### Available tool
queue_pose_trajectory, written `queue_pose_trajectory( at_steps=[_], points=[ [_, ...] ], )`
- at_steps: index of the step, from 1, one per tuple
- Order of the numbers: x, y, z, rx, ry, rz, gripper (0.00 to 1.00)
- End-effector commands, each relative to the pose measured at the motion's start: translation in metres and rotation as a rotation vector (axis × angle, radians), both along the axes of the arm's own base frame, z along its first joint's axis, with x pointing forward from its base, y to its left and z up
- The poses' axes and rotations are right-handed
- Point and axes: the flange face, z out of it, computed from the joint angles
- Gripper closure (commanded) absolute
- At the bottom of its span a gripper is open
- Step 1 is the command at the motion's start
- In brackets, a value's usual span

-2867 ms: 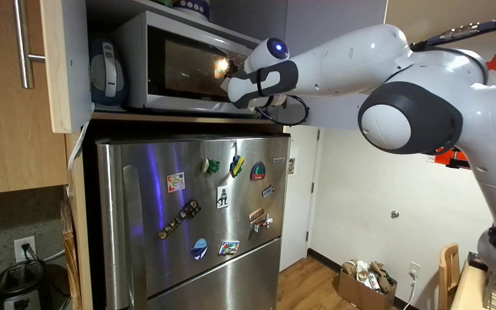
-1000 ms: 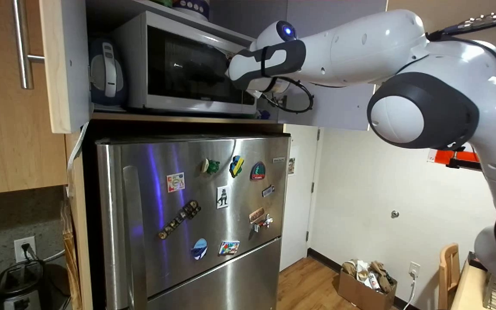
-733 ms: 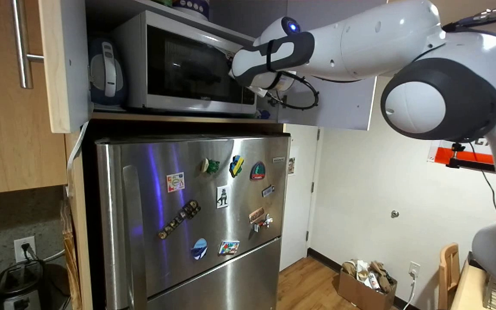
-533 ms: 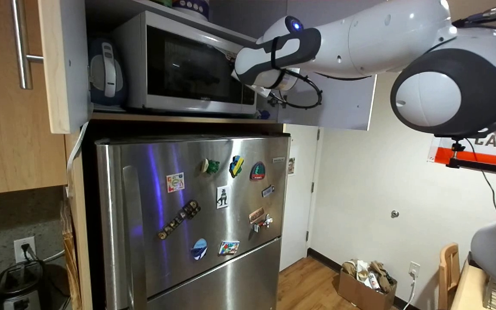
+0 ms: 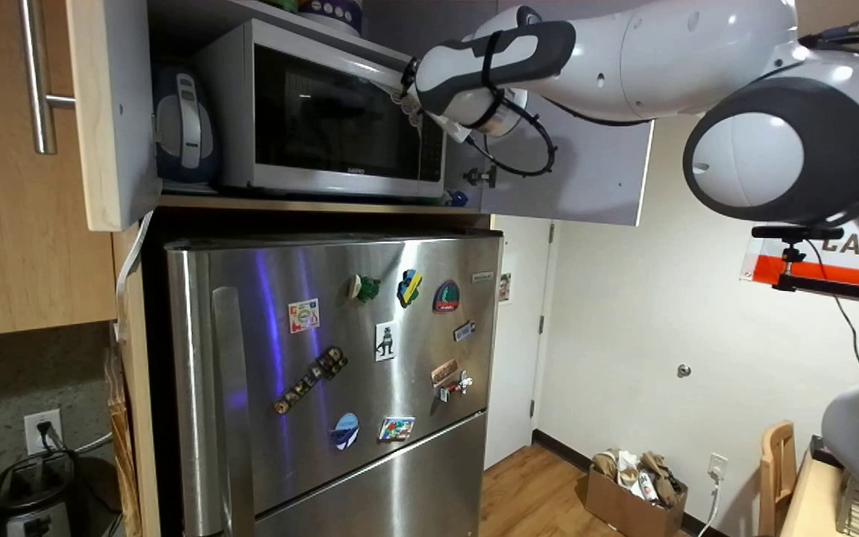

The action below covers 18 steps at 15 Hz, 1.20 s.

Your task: Close the microwave

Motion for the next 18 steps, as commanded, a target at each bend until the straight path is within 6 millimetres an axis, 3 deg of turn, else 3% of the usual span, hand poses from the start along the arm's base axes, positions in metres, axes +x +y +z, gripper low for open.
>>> queue_pose_trajectory(
  at_steps=[1,2,3,7,9,11,18],
  points=[
    [0.019,-0.016,0.025,0.103,-0.12,-0.039,0.66],
    [0.025,-0.019,0.027,0.117,-0.116,-0.037,0.62],
    [0.022,0.006,0.032,0.104,-0.11,-0.035,0.62],
    [0.037,0.013,0.014,0.099,0.002,-0.016,0.94],
    [0.041,0.016,0.007,0.088,0.041,0.001,0.99],
    [0.048,0.02,0.001,0.092,0.093,0.024,1.0],
    [0.042,0.033,-0.018,-0.026,0.254,0.117,0.98]
  ],
)
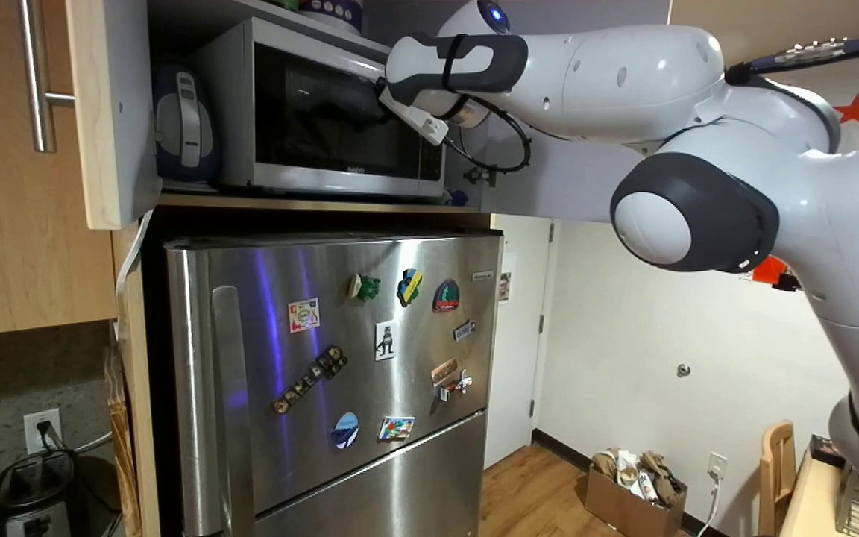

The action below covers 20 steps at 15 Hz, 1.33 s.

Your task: Close the microwave

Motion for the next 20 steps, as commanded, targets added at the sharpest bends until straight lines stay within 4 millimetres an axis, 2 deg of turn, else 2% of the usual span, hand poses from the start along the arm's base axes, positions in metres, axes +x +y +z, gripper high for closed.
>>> queue_pose_trajectory(
  at_steps=[1,14,15,16,20],
  points=[
    [-0.013,0.004,-0.003,-0.045,0.064,0.073,0.98],
    [-0.049,0.0,-0.019,-0.161,0.205,0.228,0.98],
    [-0.051,-0.001,-0.02,-0.184,0.216,0.239,0.73],
    [-0.054,-0.001,-0.022,-0.203,0.231,0.255,0.72],
    [-0.064,-0.005,-0.026,-0.259,0.281,0.292,0.43]
  ],
)
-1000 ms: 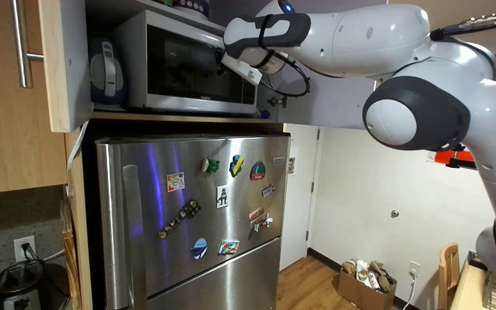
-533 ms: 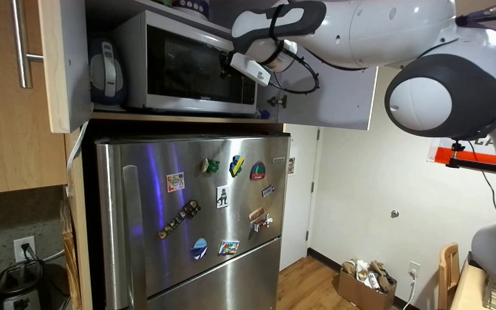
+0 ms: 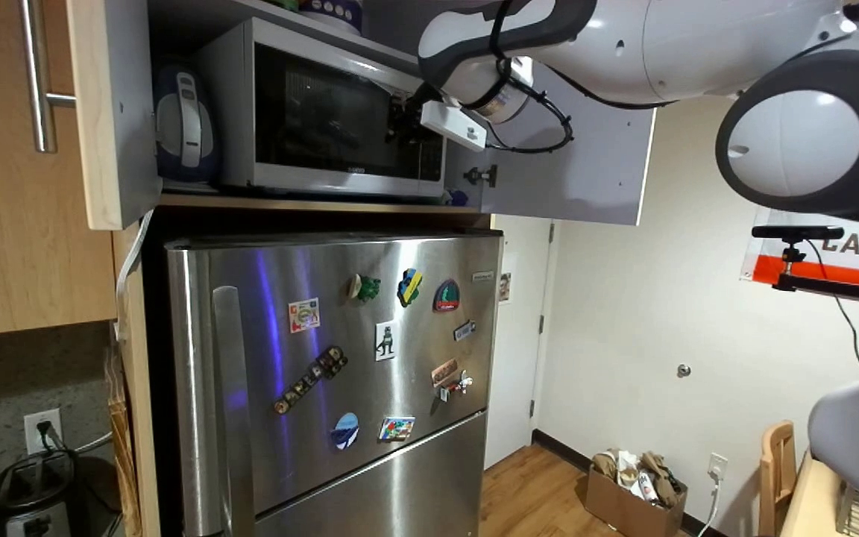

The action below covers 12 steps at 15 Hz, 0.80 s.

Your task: Close the microwave

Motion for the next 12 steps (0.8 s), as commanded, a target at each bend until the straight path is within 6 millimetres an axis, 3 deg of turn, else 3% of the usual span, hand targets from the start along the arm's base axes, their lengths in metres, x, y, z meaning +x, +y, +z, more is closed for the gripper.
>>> queue_pose_trajectory(
  at_steps=[1,6,12],
  points=[
    [-0.015,-0.005,-0.004,-0.028,0.066,0.069,0.36],
    [-0.028,-0.006,-0.009,-0.052,0.201,0.163,0.01],
    [-0.045,-0.009,-0.017,-0.101,0.422,0.323,0.0]
  ],
)
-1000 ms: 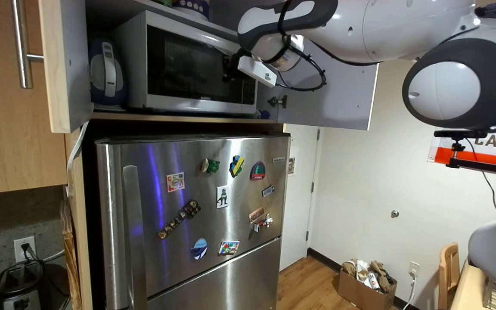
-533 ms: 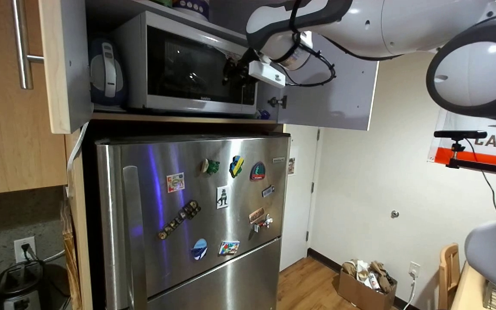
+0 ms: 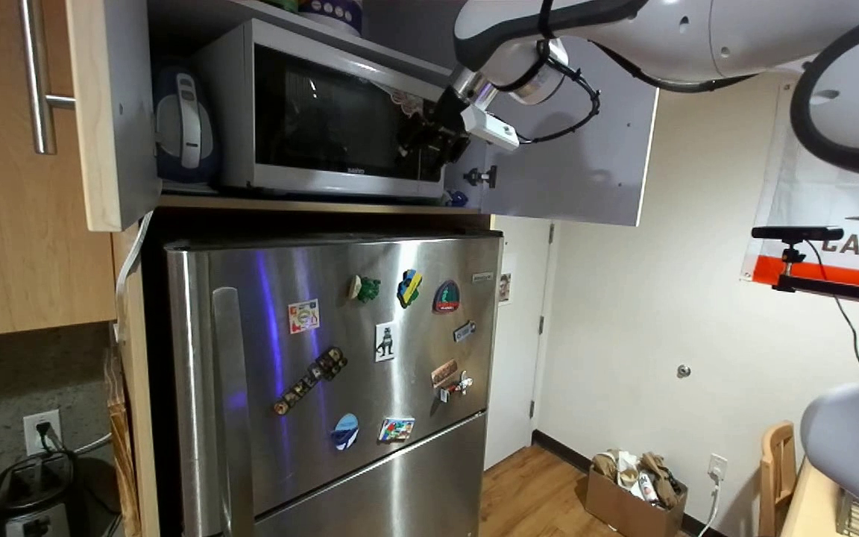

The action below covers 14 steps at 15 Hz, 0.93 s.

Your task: Close the microwave

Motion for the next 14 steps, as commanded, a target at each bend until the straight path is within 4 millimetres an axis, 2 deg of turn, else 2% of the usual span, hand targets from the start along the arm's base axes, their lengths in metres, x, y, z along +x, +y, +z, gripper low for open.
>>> queue_pose_trajectory(
  at_steps=[1,7,10,14],
  points=[
    [-0.003,-0.001,-0.001,-0.009,0.027,0.025,0.0],
    [-0.007,-0.003,-0.001,-0.009,0.048,0.057,0.0],
    [-0.004,0.011,-0.028,-0.041,0.133,0.114,0.0],
    [-0.006,0.03,-0.073,-0.103,0.246,0.189,0.0]
  ],
)
